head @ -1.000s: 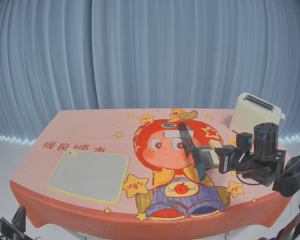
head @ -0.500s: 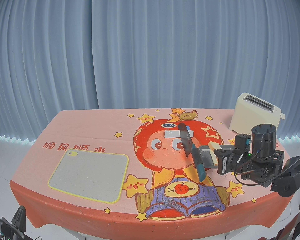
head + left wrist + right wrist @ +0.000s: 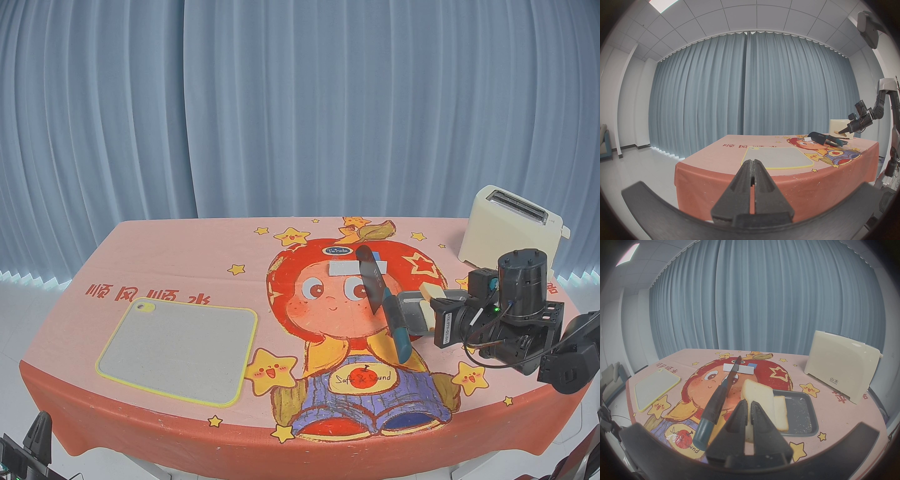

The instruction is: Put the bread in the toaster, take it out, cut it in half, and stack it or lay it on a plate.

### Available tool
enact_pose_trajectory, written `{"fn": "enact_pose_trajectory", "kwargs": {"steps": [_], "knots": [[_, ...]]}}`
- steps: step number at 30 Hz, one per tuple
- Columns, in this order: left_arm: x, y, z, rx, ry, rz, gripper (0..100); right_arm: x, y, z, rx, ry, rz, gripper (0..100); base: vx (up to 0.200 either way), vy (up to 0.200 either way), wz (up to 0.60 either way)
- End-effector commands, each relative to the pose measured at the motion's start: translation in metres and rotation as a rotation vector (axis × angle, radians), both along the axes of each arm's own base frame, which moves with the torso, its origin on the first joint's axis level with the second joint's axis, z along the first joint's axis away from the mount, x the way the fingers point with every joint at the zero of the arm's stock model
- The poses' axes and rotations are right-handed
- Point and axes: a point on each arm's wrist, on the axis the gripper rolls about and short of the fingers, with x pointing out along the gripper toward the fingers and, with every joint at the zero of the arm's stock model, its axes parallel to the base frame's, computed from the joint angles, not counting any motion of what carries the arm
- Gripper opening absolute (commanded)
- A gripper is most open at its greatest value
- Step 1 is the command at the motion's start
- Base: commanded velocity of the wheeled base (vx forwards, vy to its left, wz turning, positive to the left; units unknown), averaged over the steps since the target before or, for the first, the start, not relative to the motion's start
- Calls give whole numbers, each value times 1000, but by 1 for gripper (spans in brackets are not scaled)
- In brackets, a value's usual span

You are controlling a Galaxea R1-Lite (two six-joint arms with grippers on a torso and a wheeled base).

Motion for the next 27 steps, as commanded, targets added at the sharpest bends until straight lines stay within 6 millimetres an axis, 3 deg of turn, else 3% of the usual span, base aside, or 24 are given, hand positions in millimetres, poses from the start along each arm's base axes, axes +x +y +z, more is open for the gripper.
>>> {"fn": "enact_pose_trajectory", "kwargs": {"steps": [1, 27], "knots": [[1, 0, -5, 0, 9, 1, 0, 1, 1, -2, -3, 4, -1, 0, 0, 0, 0], [1, 0, -5, 0, 9, 1, 0, 24, -5, -28, -50, 79, -69, 0, 0, 0, 0]]}}
